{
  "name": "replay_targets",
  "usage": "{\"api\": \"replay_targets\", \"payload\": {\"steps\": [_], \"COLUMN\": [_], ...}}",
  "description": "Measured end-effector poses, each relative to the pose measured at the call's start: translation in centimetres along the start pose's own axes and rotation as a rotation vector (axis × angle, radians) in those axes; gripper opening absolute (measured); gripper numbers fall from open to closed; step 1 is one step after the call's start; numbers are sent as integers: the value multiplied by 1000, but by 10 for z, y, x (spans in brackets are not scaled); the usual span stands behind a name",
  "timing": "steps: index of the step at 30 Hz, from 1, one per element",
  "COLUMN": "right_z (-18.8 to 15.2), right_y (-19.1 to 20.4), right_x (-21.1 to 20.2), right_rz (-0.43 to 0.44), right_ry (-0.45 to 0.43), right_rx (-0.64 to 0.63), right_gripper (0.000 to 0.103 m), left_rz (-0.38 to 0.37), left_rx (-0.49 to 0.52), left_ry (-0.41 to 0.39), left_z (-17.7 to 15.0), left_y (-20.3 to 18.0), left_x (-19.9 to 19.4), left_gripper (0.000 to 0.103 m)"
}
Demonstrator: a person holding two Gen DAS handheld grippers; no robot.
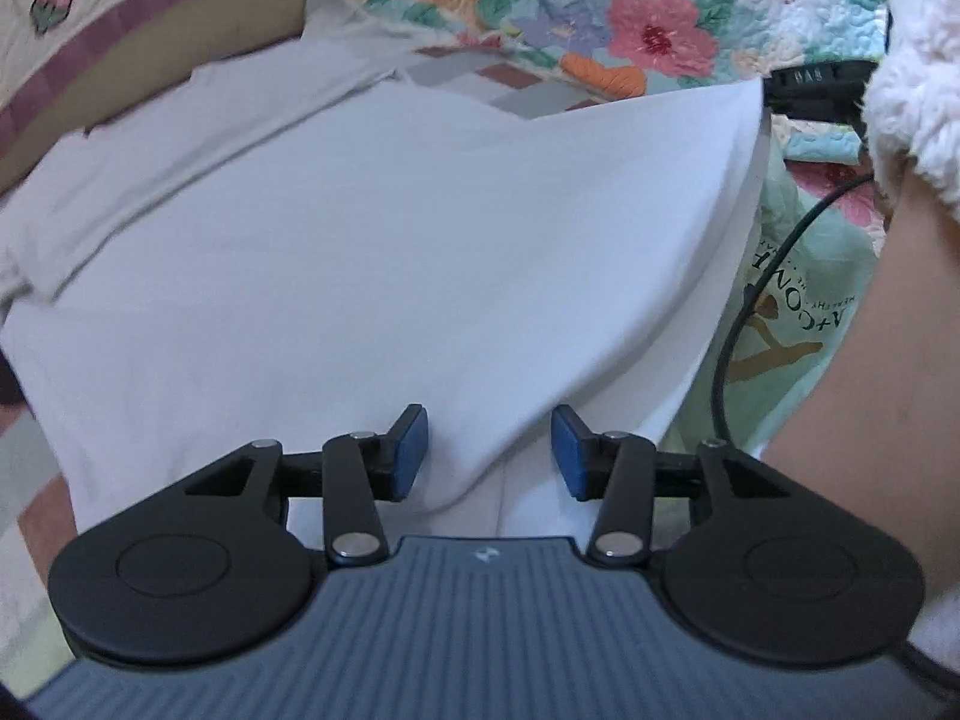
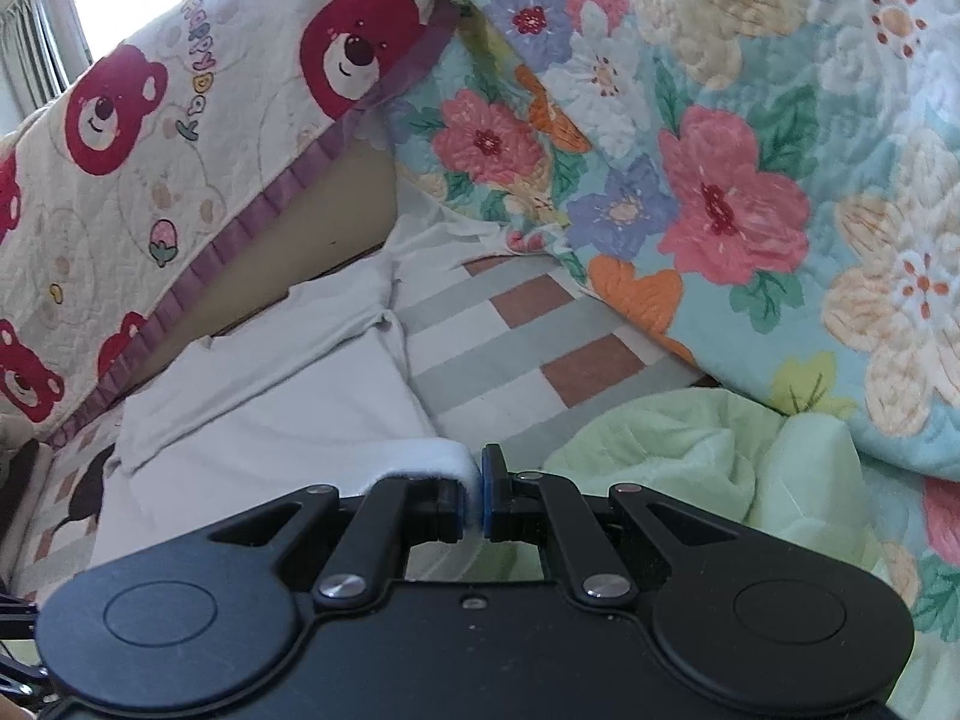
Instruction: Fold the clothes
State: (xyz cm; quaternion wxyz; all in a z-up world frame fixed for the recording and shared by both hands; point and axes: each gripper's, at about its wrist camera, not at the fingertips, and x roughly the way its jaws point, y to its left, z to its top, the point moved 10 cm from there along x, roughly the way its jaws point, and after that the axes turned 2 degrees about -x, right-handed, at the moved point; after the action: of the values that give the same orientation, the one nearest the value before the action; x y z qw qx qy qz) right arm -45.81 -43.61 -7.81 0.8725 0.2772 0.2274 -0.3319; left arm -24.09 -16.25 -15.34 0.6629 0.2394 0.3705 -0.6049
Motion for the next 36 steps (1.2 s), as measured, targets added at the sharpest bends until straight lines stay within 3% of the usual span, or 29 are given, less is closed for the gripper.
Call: {"api": "replay_targets", "payload": {"steps": [3,6,10,13,15,18,21,24,26,28,33,35,36], "right_z": [9,19,30,39,44,49,54,55,53,50,45,44,44], "right_y": [4,9,18,23,27,31,29,28,28,30,35,36,35], "right_x": [2,3,4,7,9,13,13,12,11,9,3,2,2], "right_rz": [44,95,136,146,149,142,122,92,80,65,52,42,42], "right_ry": [4,-2,-4,-2,1,3,-6,-10,-9,-9,-28,-35,-38], "right_rx": [45,75,72,54,36,12,3,-24,-39,-55,-81,-96,-94], "right_gripper": [6,7,7,7,7,7,6,6,6,6,6,6,6], "left_rz": [-30,-80,-111,-87,-15,93,279,346,406,474,560,592,569], "left_rx": [41,-30,13,37,77,58,49,-42,-96,-148,-221,-216,-235], "left_ry": [-56,-33,-41,14,51,25,-62,-174,-202,-195,-115,-64,-35], "left_z": [12,19,29,30,28,32,37,37,32,27,-10,-22,-30], "left_y": [-5,-1,-14,-22,-25,-17,0,18,34,50,75,79,79], "left_x": [4,20,36,53,63,63,42,6,-11,-17,-36,-41,-46], "left_gripper": [48,53,53,54,53,51,48,49,49,49,49,49,49]}}
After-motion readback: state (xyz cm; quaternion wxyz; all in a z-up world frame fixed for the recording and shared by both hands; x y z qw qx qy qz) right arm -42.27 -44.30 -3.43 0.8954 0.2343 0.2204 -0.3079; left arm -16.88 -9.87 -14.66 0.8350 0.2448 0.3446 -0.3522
